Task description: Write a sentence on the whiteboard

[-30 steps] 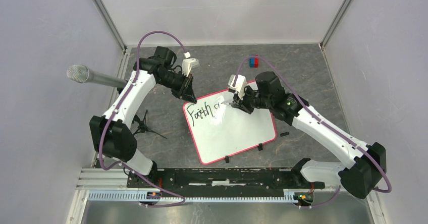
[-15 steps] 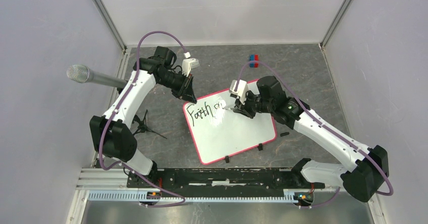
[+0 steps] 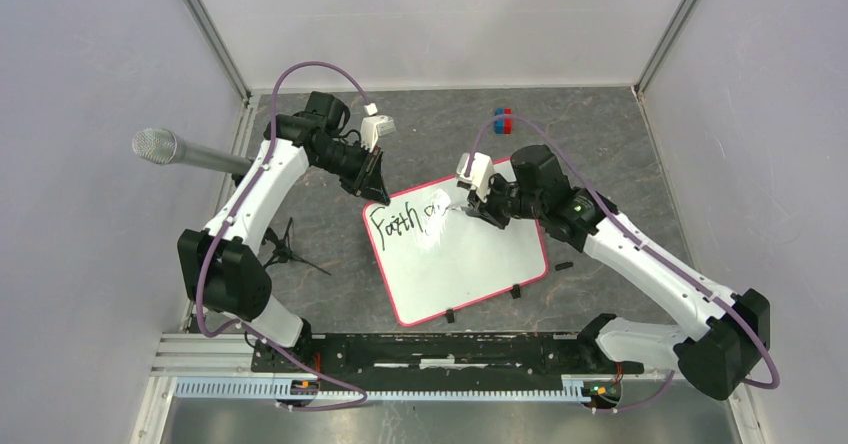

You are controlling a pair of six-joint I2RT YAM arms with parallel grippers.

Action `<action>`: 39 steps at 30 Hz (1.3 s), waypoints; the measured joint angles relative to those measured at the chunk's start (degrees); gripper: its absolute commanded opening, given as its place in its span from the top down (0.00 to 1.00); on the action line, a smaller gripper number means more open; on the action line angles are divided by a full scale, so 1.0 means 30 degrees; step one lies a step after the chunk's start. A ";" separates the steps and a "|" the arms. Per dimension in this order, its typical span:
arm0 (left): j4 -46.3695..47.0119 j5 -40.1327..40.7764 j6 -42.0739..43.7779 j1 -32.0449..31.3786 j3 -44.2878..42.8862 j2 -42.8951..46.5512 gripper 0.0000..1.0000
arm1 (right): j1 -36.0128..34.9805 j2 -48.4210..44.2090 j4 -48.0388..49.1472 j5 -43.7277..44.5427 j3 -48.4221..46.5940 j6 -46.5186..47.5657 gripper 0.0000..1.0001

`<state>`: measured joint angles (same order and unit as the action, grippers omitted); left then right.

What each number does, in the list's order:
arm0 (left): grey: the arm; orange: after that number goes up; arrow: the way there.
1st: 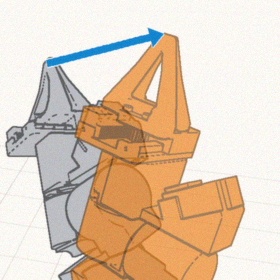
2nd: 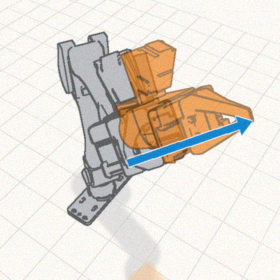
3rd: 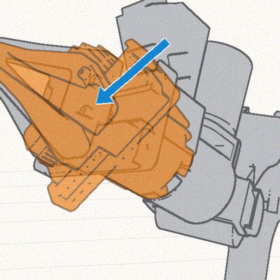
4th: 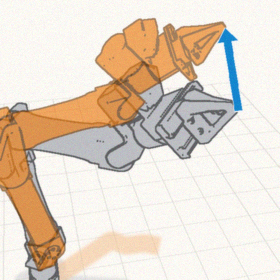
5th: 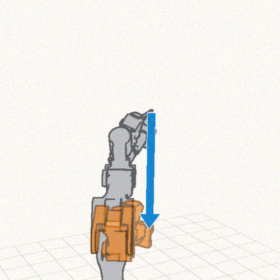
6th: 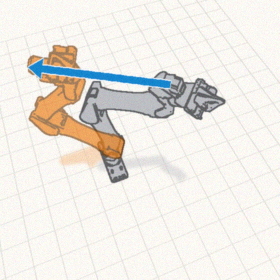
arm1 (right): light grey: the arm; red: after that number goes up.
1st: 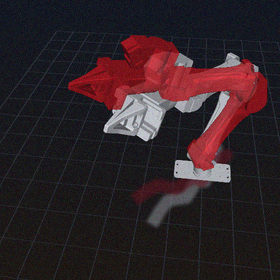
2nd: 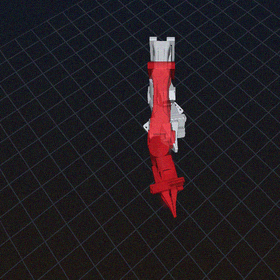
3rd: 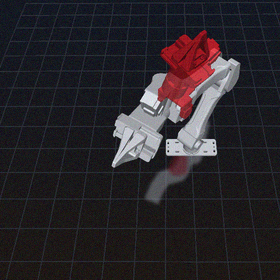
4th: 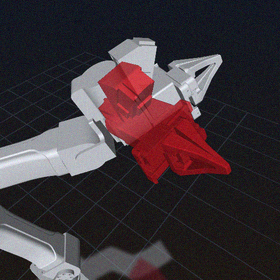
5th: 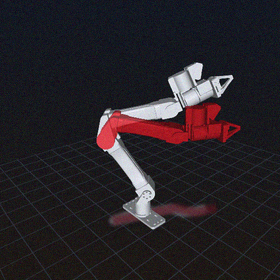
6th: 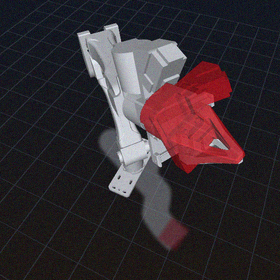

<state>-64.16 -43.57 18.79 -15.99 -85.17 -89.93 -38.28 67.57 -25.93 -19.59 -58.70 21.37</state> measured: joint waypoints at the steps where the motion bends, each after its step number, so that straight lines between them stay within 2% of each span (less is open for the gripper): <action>1: 0.0000 0.0000 0.0000 0.0000 0.0000 0.0000 0.97 | 0.0022 0.0022 -0.0036 0.0102 -0.0102 0.0029 1.00; 17: -0.0007 0.0073 0.0000 -0.0007 0.0007 0.0000 0.98 | 0.0109 0.0517 -0.0109 0.0328 -0.0816 0.0138 1.00; 39: 0.0000 0.0138 0.0022 -0.0051 0.0015 0.0000 0.98 | 0.0160 -0.0277 -0.0131 -0.0444 0.0525 0.0029 1.00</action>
<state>-64.16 -43.16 18.85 -16.14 -85.12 -89.93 -37.80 66.74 -26.33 -20.93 -57.12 21.45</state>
